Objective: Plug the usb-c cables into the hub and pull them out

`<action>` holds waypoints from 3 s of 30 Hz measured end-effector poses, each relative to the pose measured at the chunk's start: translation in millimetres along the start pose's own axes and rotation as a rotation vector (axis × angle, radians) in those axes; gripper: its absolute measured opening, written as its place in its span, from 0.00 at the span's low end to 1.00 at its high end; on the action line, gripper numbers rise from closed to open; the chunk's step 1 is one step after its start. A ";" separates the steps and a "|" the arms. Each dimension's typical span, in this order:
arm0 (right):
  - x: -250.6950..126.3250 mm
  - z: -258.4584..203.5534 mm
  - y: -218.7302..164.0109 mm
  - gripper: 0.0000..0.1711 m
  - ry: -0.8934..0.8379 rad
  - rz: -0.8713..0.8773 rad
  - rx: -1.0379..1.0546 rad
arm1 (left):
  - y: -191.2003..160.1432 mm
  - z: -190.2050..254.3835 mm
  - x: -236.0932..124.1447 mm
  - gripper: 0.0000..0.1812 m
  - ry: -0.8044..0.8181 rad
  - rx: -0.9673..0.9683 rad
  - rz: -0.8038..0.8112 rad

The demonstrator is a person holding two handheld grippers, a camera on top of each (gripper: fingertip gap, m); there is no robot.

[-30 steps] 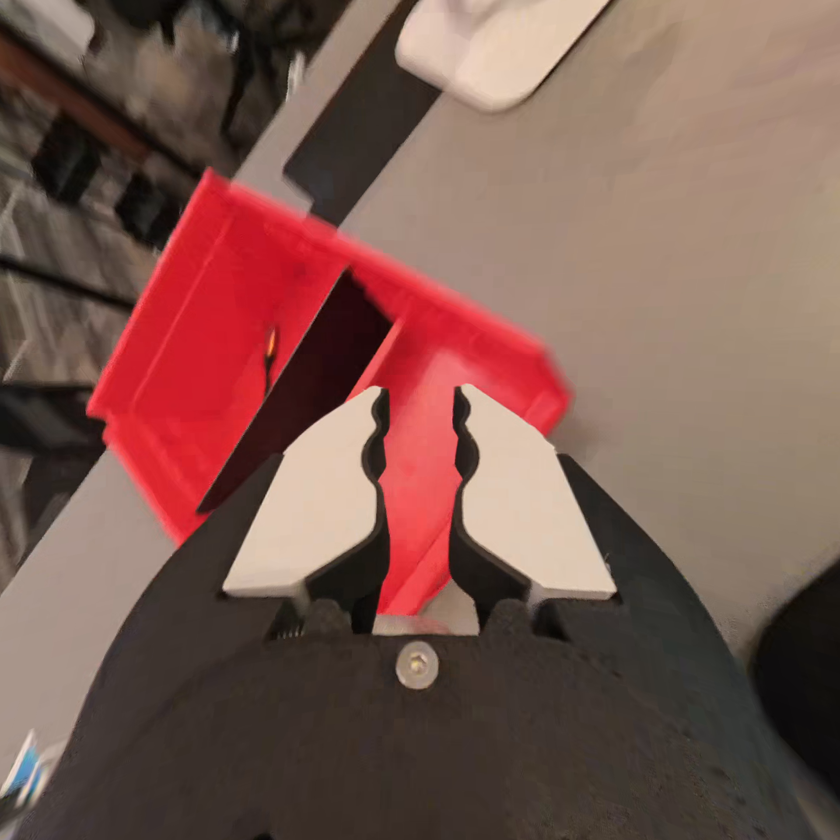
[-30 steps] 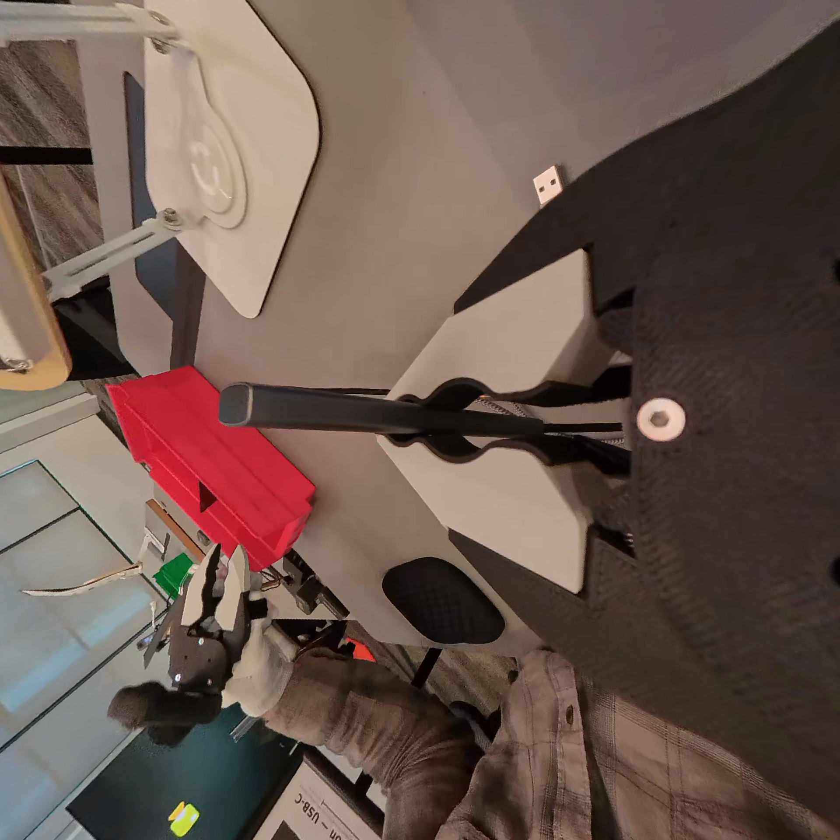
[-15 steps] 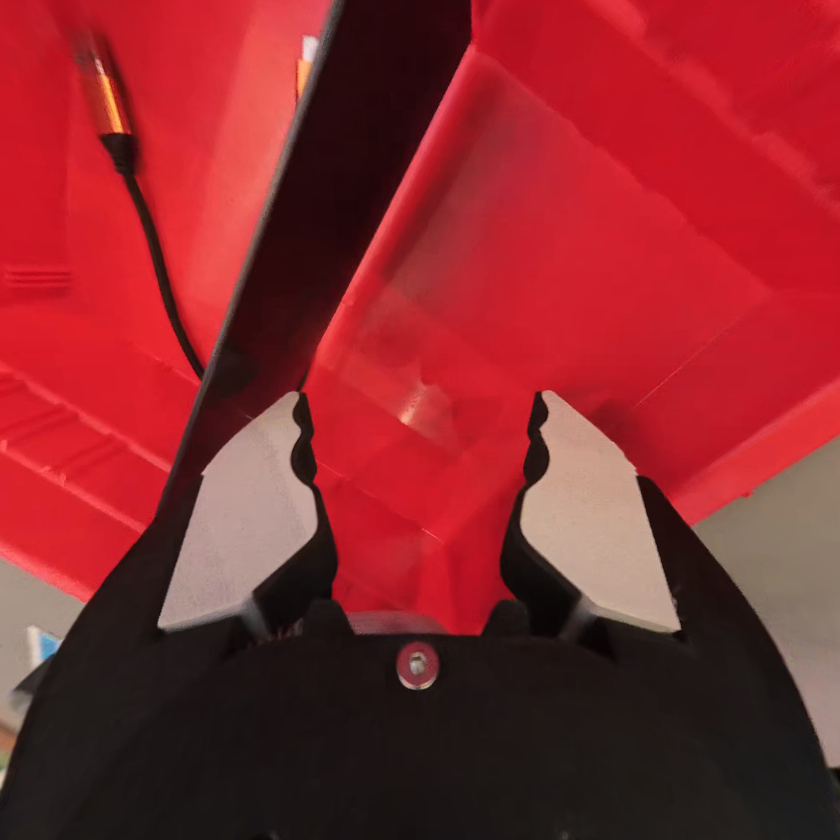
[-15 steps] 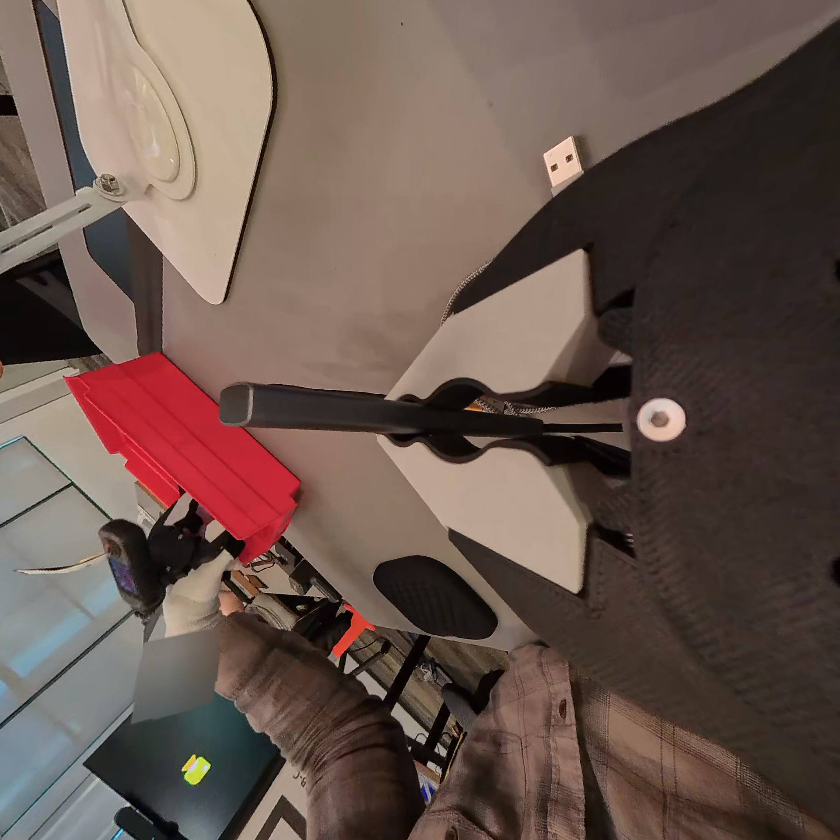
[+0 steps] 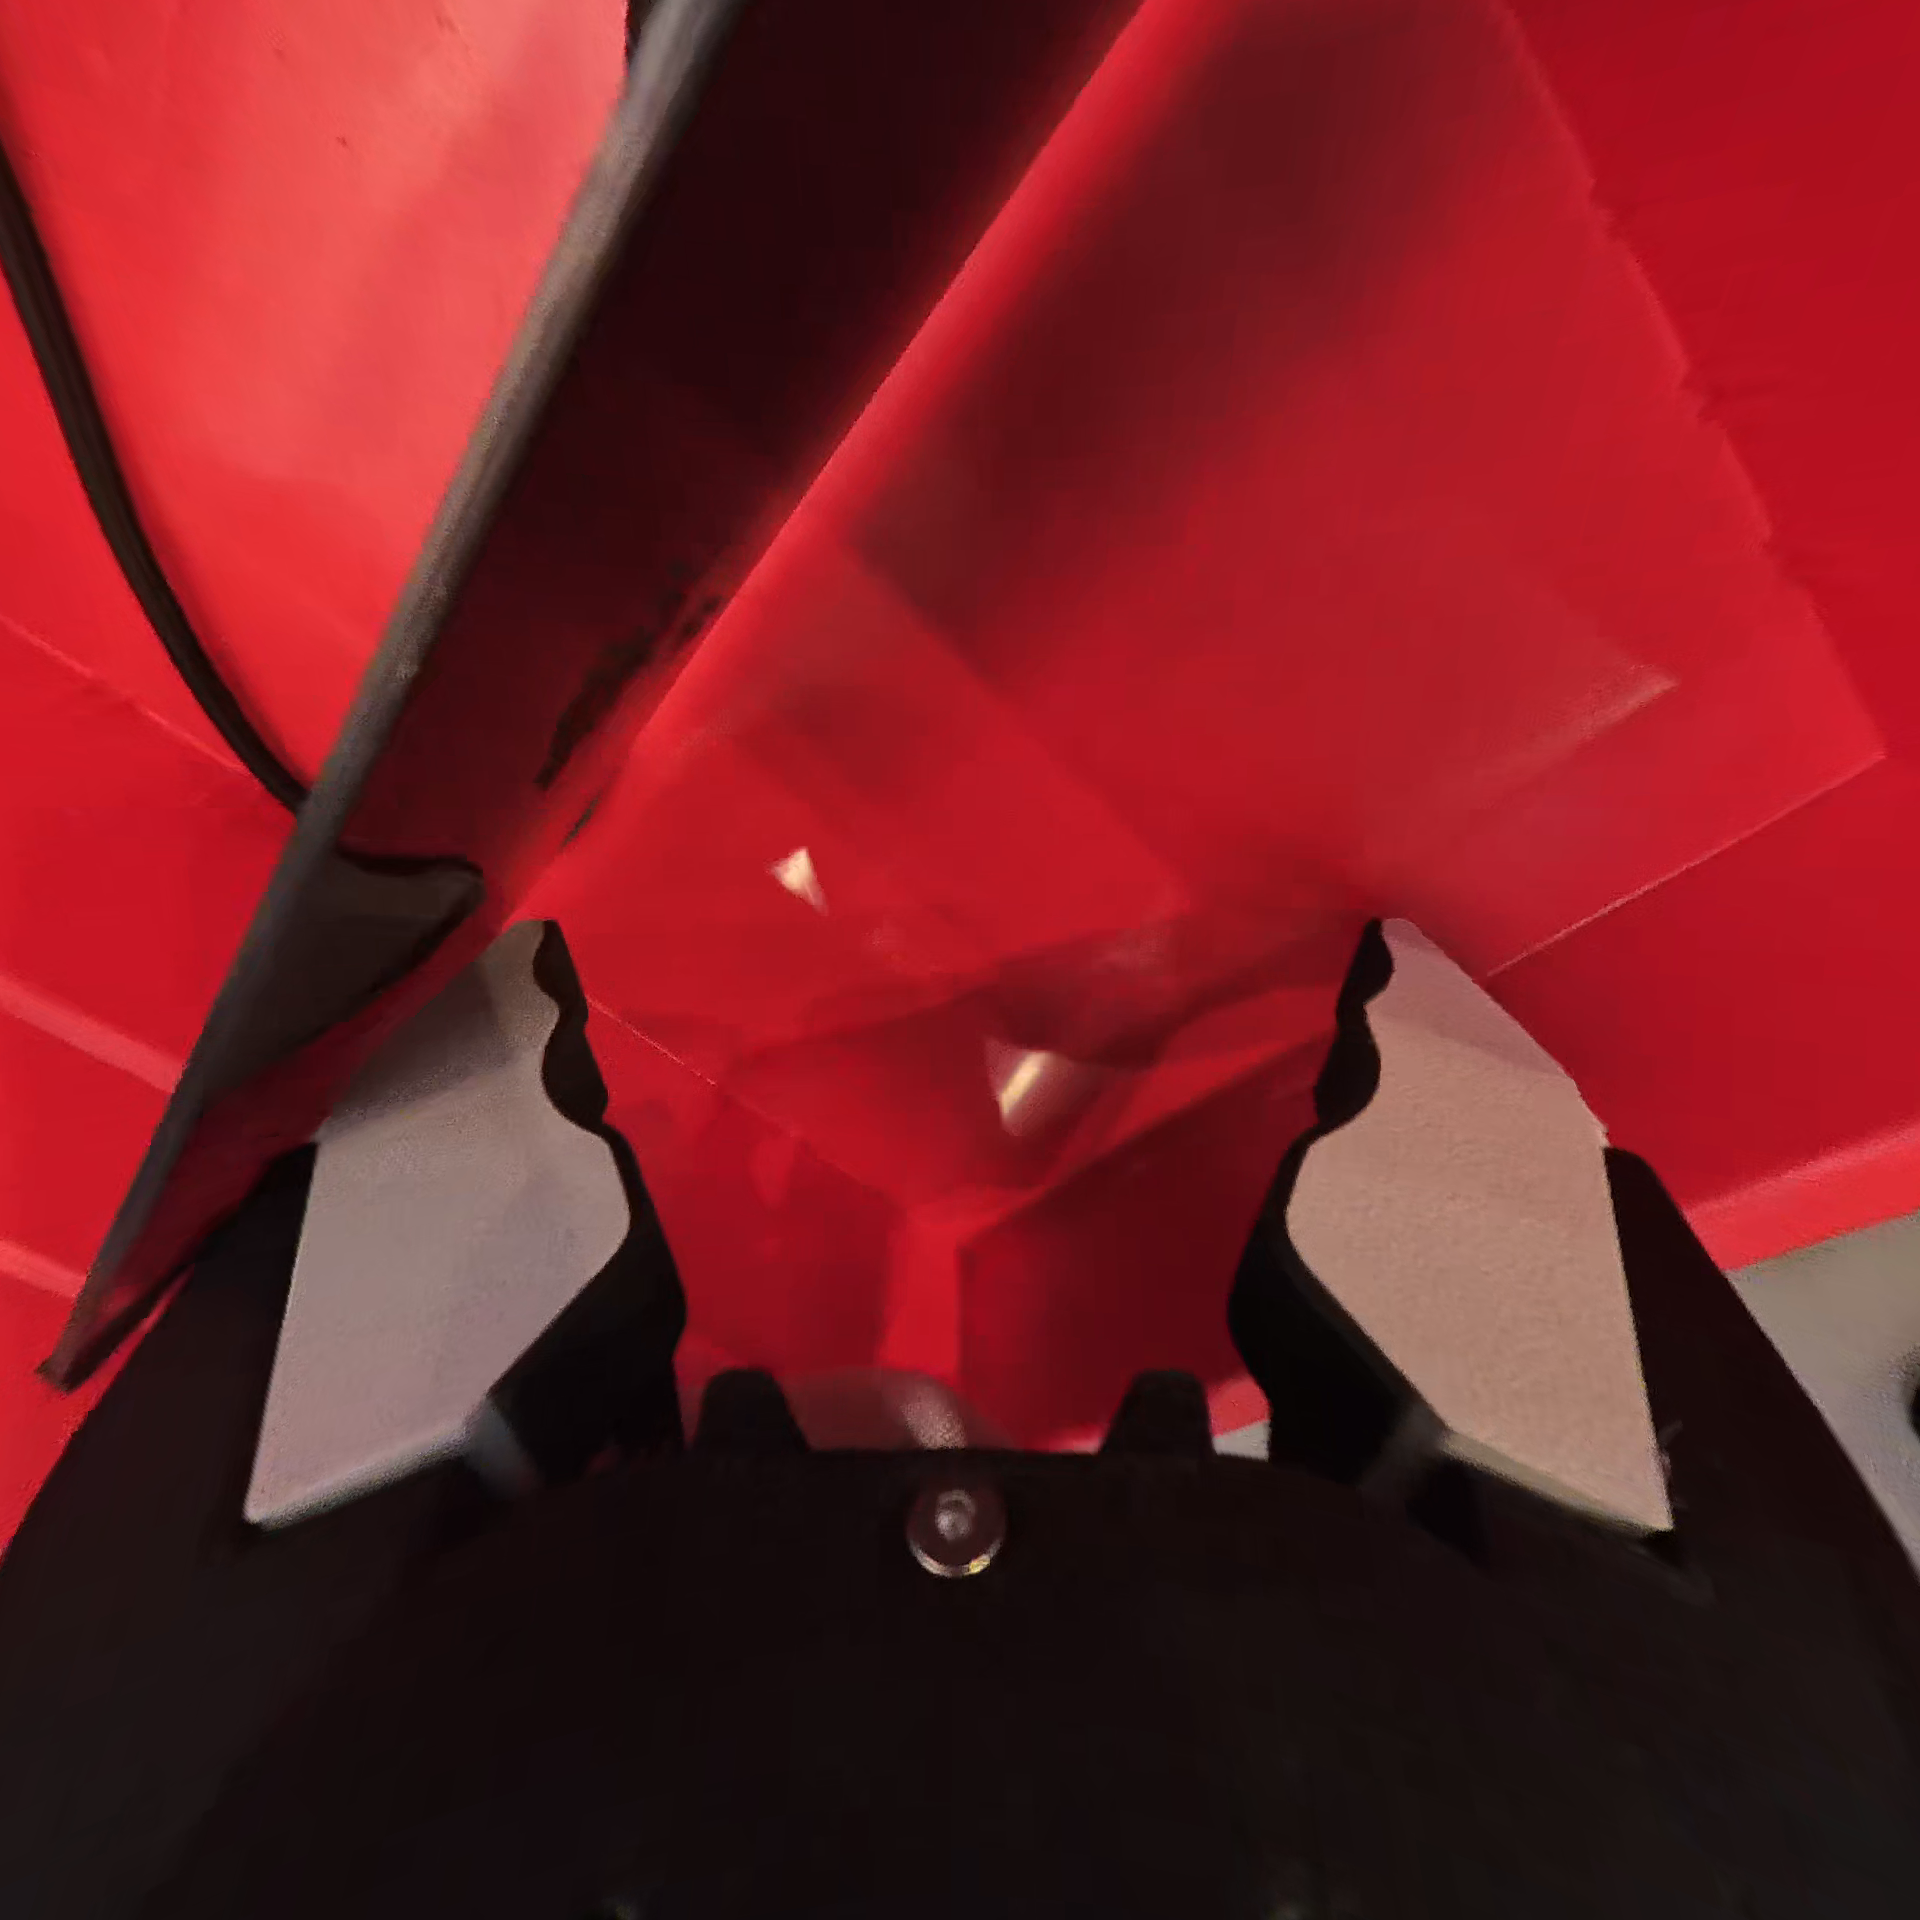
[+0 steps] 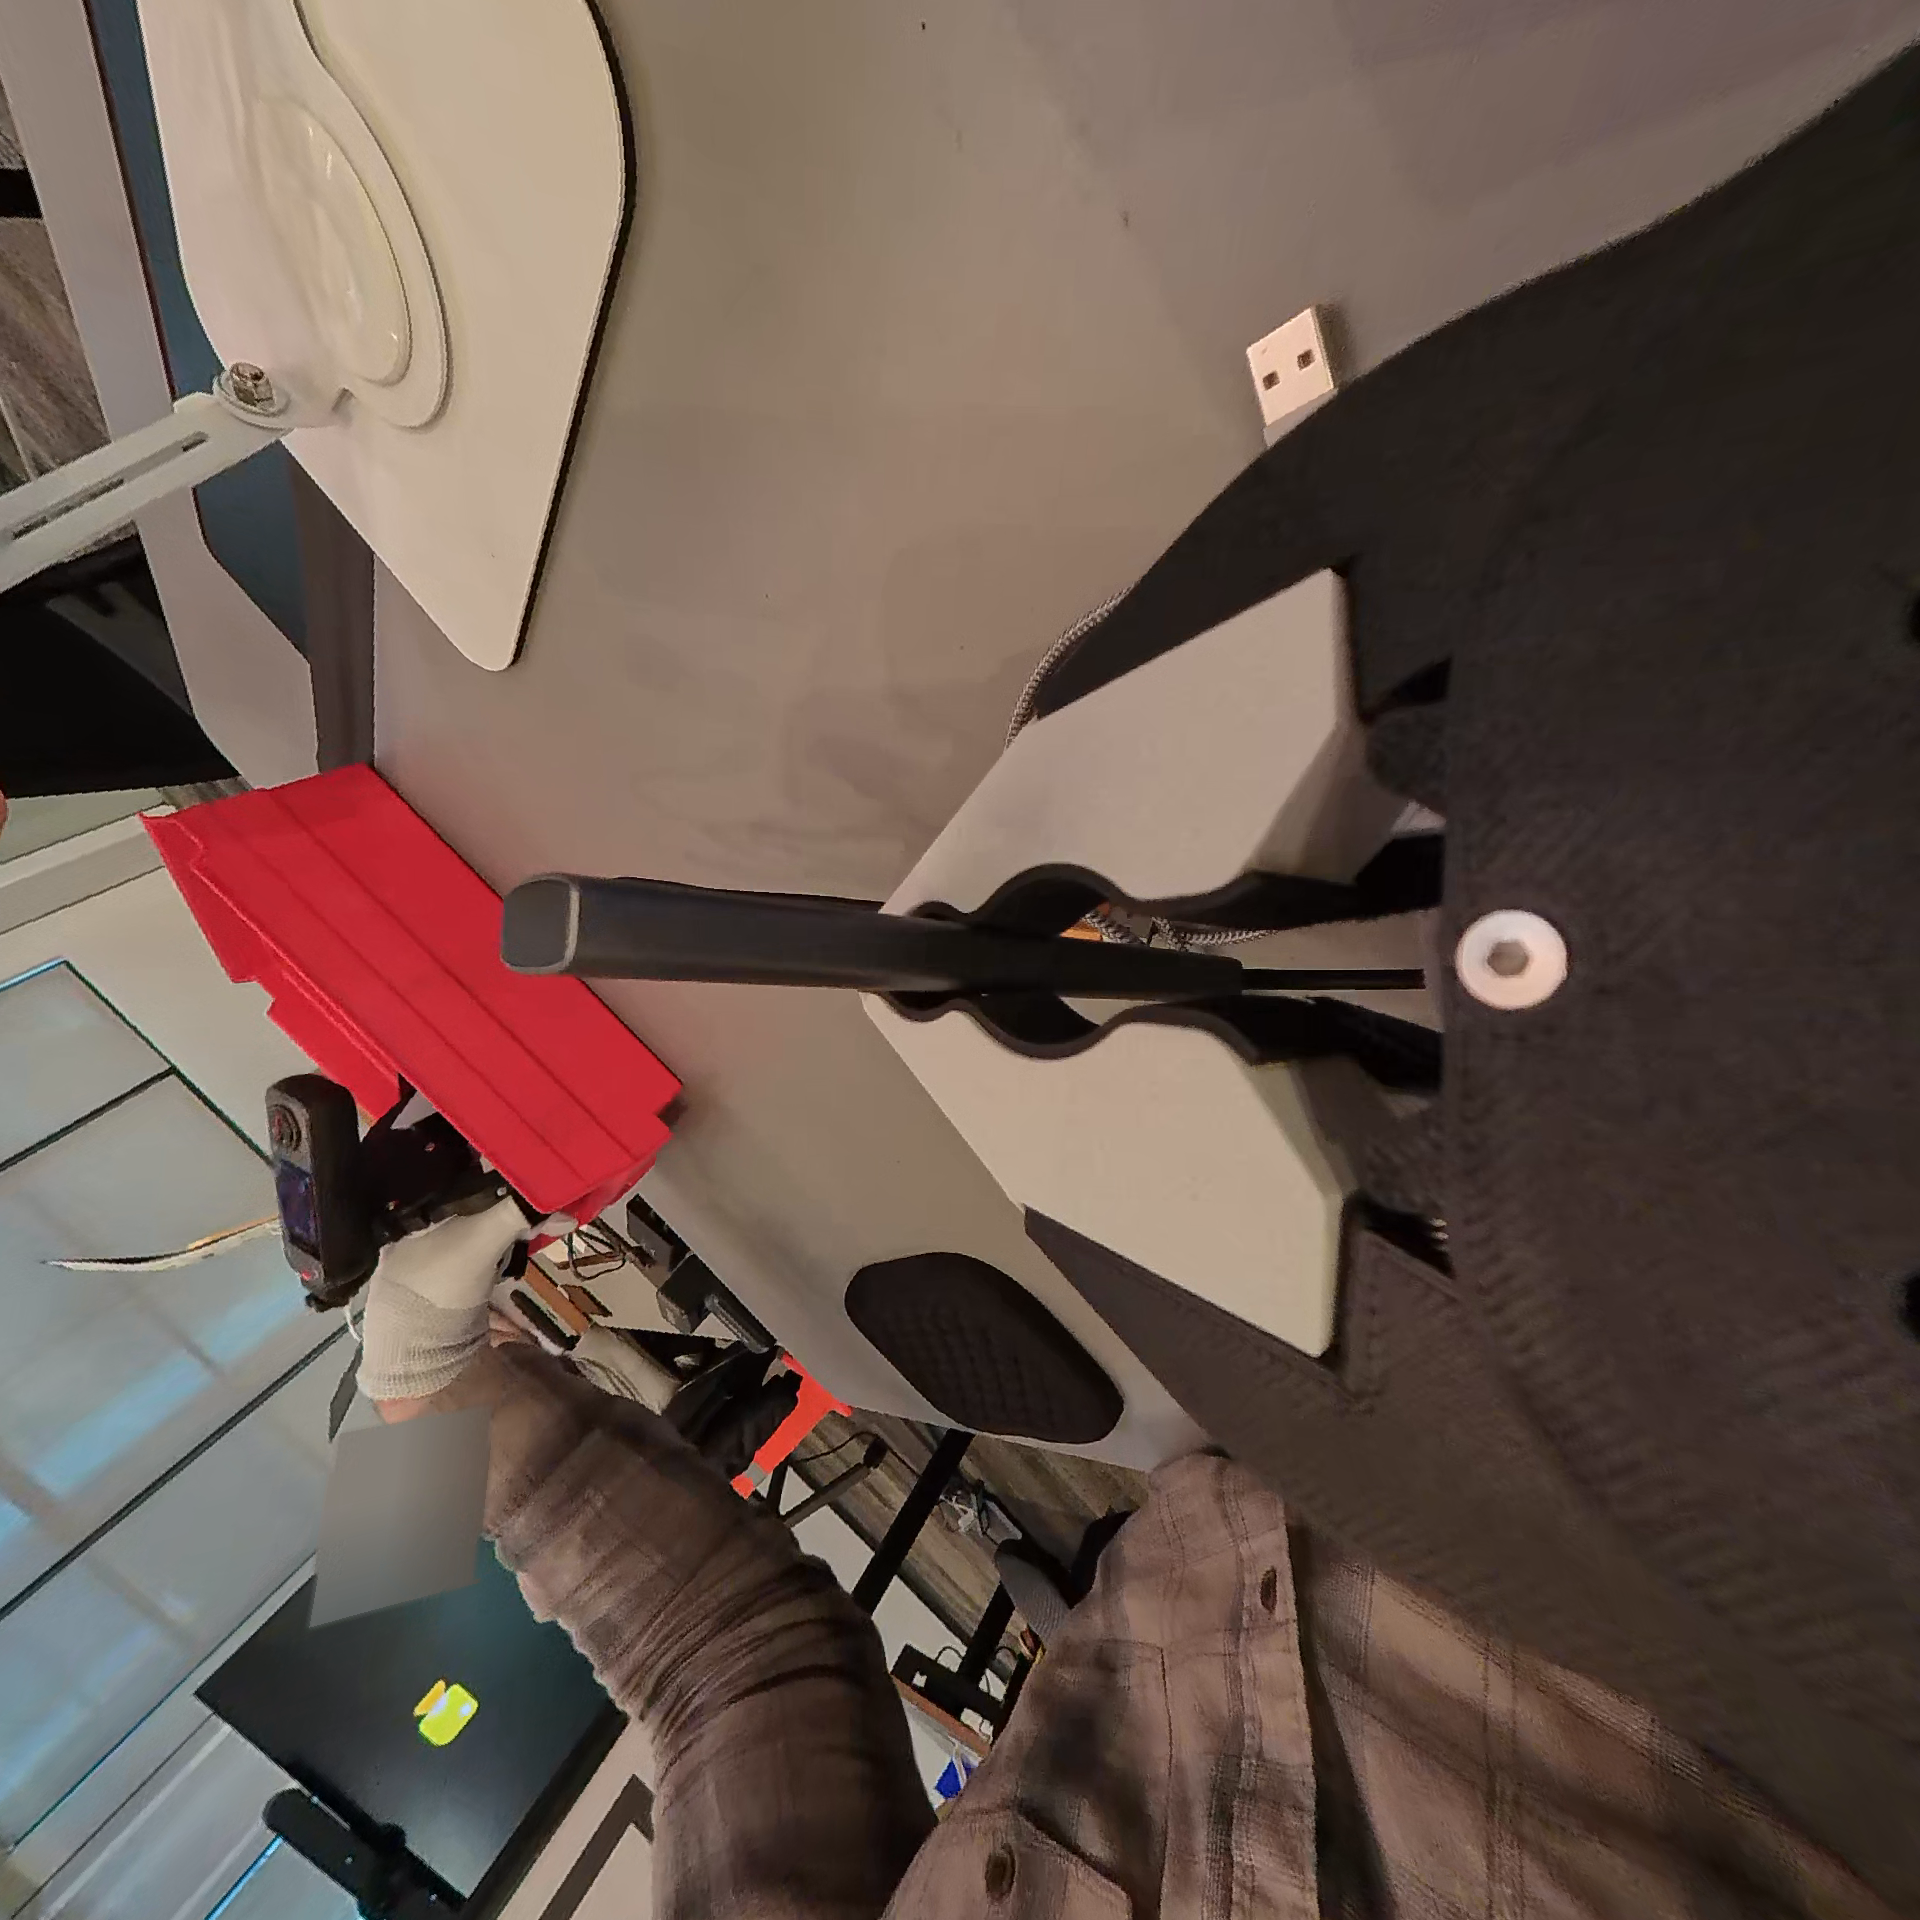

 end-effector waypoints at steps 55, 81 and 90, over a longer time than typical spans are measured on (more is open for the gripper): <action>0.6 7.5 -3.9 0.01 0.010 0.007 0.014 | 94.3 -134.3 -129.1 0.02 0.952 0.011 0.817; 6.9 27.6 -41.6 0.30 -0.239 -0.389 -0.022 | 114.1 81.7 -343.6 0.03 0.948 0.291 1.141; -8.4 15.6 -20.0 0.48 -0.595 -0.408 -0.587 | 163.1 163.3 -299.3 0.02 0.687 0.351 1.207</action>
Point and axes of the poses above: each gripper's, where its closed fingertips meet, x out along the fingers, y out of its top, z = x × y across the jaws, the point moved 4 cm from there along -x, back along the fingers, and after that the axes turned 8 degrees about x, right-handed, at the moved point
